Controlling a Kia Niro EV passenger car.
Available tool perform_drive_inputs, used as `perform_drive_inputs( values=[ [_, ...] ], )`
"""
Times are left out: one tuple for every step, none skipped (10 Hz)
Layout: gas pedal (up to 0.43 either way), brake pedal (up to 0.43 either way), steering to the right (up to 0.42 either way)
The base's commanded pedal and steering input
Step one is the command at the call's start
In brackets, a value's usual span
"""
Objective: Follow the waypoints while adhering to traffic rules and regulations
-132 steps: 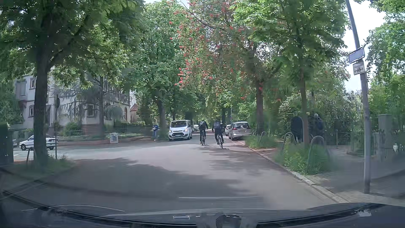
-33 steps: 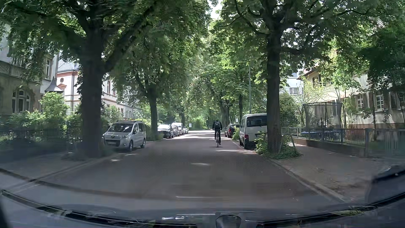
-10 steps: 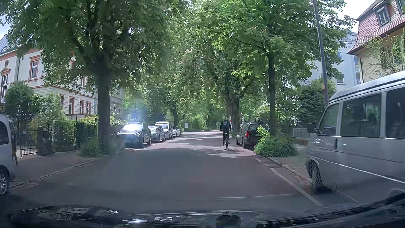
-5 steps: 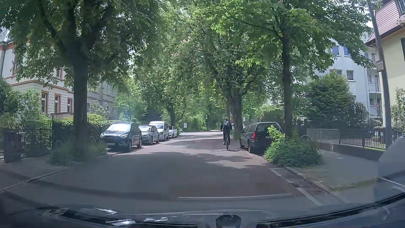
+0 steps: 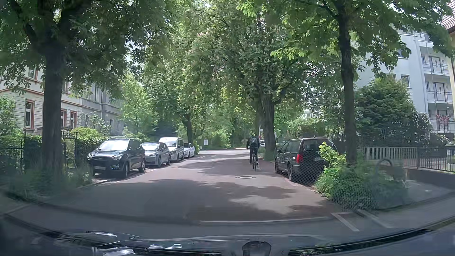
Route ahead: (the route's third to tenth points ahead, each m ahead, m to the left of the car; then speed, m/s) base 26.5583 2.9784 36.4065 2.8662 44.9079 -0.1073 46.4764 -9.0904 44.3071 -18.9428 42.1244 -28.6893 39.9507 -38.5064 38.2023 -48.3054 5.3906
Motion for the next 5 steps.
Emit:
perform_drive_inputs(
  values=[
    [0.047,0.000,0.006],
    [0.047,0.000,0.006],
    [0.047,0.000,0.006],
    [0.047,0.000,0.006],
    [0.047,0.000,0.006]
  ],
)
